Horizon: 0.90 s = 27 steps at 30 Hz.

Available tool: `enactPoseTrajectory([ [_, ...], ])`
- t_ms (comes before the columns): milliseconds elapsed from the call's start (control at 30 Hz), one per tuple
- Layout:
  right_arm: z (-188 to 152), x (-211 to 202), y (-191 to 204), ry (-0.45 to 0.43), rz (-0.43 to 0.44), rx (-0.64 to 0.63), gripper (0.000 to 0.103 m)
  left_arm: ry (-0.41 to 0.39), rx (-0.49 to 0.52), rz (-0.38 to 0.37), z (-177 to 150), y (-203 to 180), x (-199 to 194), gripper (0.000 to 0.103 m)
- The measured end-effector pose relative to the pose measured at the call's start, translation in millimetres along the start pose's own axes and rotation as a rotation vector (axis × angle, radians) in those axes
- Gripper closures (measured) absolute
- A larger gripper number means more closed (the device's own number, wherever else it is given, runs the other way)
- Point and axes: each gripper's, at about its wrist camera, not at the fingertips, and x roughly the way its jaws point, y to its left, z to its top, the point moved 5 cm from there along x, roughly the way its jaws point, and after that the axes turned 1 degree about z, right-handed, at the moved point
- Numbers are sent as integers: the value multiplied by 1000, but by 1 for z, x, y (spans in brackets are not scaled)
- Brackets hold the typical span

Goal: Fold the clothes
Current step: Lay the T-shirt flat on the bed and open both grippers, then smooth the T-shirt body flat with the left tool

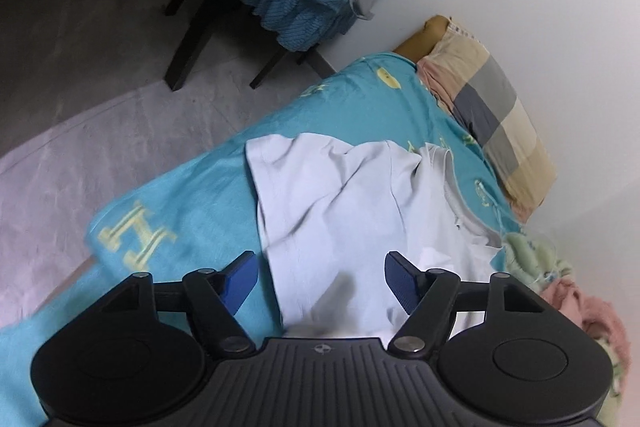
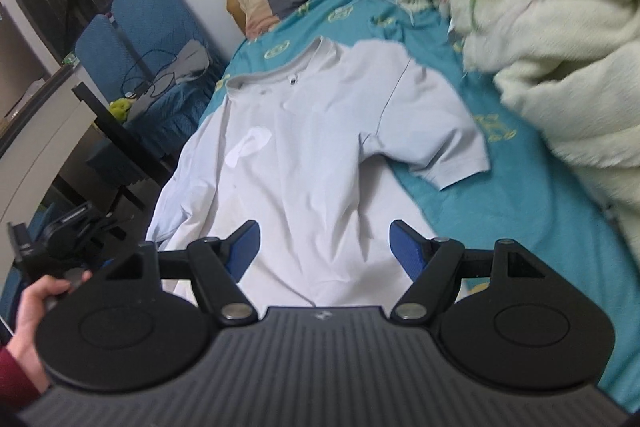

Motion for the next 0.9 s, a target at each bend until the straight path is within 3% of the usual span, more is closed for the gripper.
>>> enactPoseTrajectory([
  [133,0,17,-1,14,2,2,30,-46,11,48,13,6,33,29],
  [267,1,30,-7,11,-14,5,30,-69,-12,61,27,17,61,33],
  [433,2,49,-19,33,-38,39,30,-87,75,62,37,12,80,75],
  [467,2,52,-20,37,-38,46,30,-90,93,68,39,11,82,93],
  [500,2,54,-20,38,-39,47,30,-93,112,68,43,9,84,97],
  [700,-4,56,-18,35,-73,7,30,-164,216,84,91,-13,70,101],
  [900,-1,63,-16,22,-101,-44,30,-307,321,294,179,-44,72,101],
])
